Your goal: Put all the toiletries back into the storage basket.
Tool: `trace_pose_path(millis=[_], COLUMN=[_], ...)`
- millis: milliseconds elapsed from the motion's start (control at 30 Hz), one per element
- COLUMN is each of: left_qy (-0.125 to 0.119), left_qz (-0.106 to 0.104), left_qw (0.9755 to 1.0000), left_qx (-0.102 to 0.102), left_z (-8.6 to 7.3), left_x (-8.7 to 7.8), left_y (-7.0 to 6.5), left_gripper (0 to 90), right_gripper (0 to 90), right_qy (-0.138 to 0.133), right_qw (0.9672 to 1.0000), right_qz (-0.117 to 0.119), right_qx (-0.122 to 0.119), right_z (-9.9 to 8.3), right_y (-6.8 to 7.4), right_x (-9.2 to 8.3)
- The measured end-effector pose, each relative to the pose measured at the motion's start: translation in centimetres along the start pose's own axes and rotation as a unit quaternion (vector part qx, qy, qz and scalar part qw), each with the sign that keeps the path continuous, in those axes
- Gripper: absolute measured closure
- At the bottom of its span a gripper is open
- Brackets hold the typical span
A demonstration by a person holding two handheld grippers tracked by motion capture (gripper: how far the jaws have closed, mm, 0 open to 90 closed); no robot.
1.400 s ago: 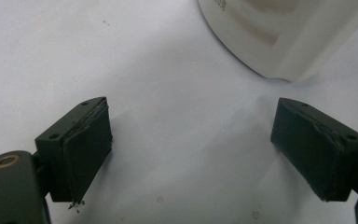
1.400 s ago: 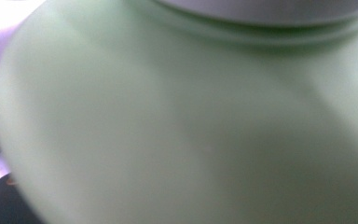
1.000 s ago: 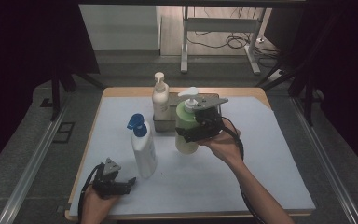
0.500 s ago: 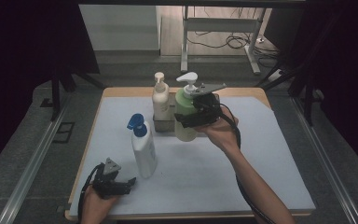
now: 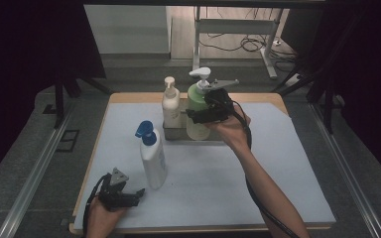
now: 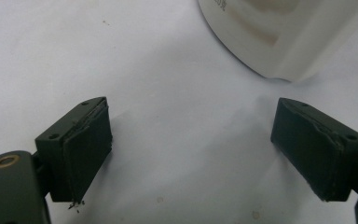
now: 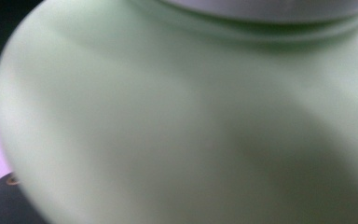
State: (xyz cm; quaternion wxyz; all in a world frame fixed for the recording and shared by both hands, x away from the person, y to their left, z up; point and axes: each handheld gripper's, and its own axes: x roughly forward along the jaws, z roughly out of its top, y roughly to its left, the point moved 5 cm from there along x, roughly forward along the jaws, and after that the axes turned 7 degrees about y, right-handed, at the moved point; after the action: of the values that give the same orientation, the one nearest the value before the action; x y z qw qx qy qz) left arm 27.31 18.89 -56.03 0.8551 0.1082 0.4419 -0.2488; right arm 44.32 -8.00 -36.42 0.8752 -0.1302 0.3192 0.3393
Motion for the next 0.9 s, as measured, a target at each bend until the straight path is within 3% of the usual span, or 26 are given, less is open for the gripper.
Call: trace_pose_path(millis=[900], left_qy=[0.0], left_qz=[0.0], left_qw=[1.0], left_qx=[0.0], left_z=[0.0], left_x=[0.0], left_y=[0.0], left_gripper=[12.2], right_gripper=[12.0], right_qy=[-0.007], right_qw=[0.9993], right_qz=[-0.033], right_qx=[0.017], right_z=[2.5], right_y=[-2.4], right_x=[3.5])
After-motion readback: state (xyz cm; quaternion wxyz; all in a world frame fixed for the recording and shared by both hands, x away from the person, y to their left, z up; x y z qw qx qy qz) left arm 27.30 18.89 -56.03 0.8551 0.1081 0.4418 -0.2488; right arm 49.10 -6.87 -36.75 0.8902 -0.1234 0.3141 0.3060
